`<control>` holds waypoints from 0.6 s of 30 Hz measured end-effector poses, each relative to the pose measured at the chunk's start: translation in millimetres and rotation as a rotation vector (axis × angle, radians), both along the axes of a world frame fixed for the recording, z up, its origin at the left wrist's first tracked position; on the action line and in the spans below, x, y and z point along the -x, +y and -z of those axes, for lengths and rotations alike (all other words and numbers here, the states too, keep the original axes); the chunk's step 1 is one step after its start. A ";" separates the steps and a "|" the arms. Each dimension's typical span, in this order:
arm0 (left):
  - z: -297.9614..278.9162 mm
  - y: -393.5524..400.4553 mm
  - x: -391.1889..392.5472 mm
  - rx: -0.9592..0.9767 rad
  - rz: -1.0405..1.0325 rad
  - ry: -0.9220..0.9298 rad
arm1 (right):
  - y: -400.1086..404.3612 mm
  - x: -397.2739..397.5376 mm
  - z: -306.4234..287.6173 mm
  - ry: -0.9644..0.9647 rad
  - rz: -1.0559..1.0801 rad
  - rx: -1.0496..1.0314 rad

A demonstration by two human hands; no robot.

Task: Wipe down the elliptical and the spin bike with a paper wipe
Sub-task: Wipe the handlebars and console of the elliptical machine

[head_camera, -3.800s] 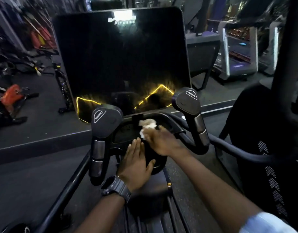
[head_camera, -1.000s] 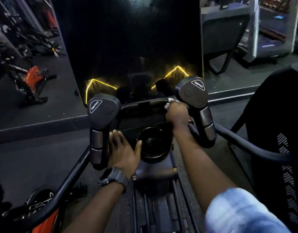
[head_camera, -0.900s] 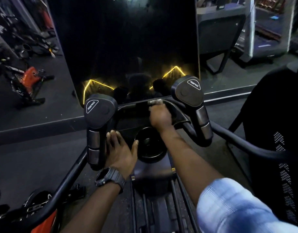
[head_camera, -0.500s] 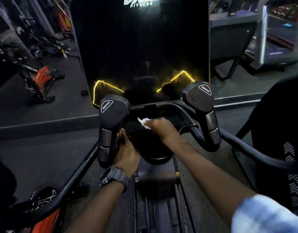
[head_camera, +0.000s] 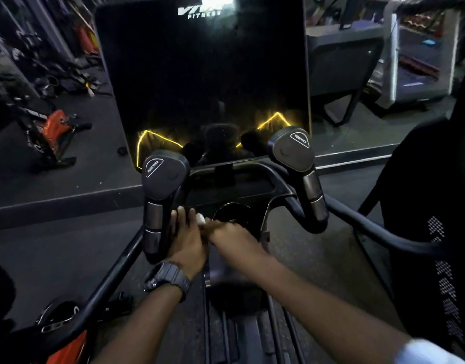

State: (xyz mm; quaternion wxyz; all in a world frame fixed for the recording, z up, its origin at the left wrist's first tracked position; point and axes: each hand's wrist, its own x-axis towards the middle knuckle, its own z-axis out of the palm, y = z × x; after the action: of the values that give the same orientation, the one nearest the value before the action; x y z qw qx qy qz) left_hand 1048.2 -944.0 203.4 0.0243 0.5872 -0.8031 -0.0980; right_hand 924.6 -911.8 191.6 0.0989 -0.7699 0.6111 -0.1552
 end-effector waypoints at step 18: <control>1.8 2.2 -1.4 -0.042 -0.003 -0.054 | 31.0 60.7 15.9 -0.327 0.419 0.205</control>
State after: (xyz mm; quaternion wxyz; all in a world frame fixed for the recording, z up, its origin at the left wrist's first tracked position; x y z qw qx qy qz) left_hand 1049.6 -941.8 201.6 -0.0097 0.5912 -0.8004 -0.0989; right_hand 863.9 -880.8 175.8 0.0837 -0.5974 0.7141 -0.3553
